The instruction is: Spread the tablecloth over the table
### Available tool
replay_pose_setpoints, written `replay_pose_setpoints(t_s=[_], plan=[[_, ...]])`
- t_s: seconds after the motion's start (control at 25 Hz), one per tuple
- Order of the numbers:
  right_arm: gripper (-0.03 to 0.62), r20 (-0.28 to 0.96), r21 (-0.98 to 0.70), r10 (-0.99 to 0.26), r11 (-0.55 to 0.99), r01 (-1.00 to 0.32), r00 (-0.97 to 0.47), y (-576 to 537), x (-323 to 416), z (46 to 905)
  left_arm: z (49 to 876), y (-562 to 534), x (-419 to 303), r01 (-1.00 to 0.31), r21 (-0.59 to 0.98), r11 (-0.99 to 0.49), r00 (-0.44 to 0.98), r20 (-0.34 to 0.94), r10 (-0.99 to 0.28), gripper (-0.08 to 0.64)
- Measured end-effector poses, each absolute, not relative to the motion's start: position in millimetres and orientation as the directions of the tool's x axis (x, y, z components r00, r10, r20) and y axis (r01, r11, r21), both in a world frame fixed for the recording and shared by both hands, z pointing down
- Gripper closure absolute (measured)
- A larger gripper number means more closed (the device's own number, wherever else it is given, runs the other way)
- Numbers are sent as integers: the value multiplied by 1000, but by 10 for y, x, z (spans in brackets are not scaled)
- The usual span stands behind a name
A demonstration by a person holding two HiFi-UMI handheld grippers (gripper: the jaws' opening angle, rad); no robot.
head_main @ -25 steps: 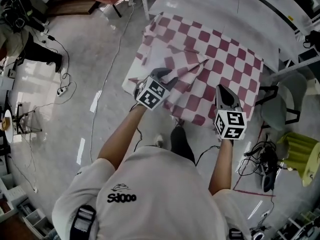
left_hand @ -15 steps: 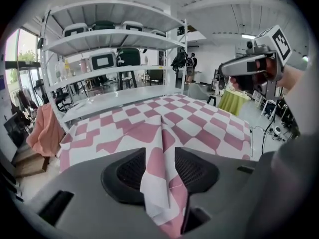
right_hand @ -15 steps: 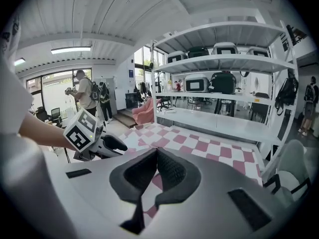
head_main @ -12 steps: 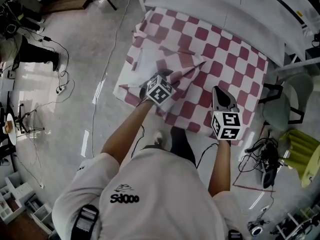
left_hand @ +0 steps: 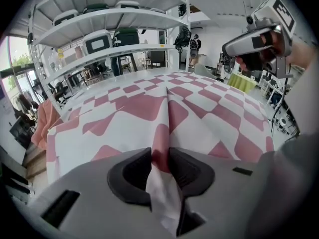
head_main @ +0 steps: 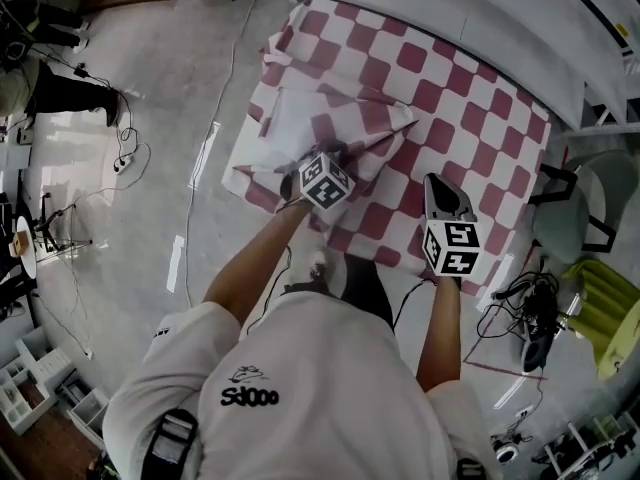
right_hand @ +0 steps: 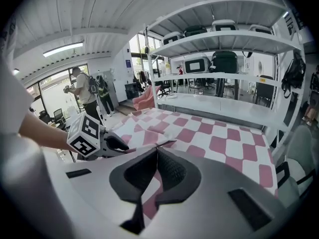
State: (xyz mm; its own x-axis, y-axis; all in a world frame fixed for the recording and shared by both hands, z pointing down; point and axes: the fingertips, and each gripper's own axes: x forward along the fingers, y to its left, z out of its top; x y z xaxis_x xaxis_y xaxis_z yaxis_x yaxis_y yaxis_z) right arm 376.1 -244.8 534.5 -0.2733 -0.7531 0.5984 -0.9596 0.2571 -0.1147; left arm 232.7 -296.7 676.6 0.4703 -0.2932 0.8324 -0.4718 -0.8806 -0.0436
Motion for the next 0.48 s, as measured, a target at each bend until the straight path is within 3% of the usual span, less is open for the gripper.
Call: replay_pose_setpoints(t_s=[0.2,0.48], plan=[[569,605,-116,-748,258,-959,-274,-2499,3793,5382,6748,-3014,2310,-491,-45,-870,479,820,-313,513],[569,587,-98,-762,266,-959,-272,-2493,3710,5274,6507,-3058,2172,-530,-46,-847,507,783,-360,529]])
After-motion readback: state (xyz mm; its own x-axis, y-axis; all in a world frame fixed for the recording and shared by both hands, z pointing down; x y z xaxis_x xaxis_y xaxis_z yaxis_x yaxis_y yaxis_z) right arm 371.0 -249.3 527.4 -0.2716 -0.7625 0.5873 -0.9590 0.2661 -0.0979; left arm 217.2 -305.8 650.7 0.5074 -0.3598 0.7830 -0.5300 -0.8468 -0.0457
